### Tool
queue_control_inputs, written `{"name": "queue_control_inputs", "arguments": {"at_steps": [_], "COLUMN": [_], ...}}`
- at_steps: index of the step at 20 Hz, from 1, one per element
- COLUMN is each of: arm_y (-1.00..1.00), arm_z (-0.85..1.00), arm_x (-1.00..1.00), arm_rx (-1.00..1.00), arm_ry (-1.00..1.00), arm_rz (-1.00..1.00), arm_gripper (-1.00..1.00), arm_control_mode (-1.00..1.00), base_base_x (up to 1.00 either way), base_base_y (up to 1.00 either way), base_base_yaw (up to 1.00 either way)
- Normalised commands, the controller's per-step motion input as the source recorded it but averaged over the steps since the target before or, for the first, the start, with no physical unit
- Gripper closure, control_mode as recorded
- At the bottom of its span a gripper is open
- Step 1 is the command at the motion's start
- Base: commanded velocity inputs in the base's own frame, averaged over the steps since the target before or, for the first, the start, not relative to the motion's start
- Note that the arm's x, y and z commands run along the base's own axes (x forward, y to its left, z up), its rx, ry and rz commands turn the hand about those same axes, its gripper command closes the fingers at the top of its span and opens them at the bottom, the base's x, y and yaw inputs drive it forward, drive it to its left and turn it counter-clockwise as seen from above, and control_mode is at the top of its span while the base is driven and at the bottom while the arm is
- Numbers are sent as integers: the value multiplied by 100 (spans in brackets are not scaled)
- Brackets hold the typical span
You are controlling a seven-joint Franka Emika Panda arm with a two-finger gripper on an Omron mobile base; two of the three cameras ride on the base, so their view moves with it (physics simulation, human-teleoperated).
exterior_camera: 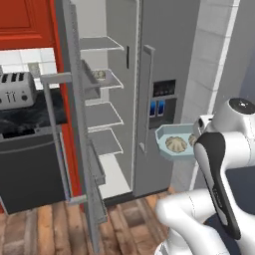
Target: Place two dumplings into each of the tupperware containers and then place the containers in the fridge.
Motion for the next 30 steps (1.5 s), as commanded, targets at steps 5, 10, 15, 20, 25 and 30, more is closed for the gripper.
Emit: {"name": "queue_control_inputs", "arguments": {"at_steps": [5,10,15,20,25,30], "arm_y": [0,0,0,0,0,0], "arm_z": [0,0,0,0,0,0], "arm_x": [0,0,0,0,0,0], "arm_rx": [0,0,0,0,0,0], "arm_ry": [0,0,0,0,0,0], "arm_rz": [0,0,0,0,0,0], "arm_gripper": [100,100,100,100,100,100], "arm_control_mode": [100,100,100,100,100,100], "base_base_x": [100,82,49,25,51,41], "base_base_y": [-50,-18,-4,21,21,40], "base_base_yaw": [33,30,15,4,0,0]}}
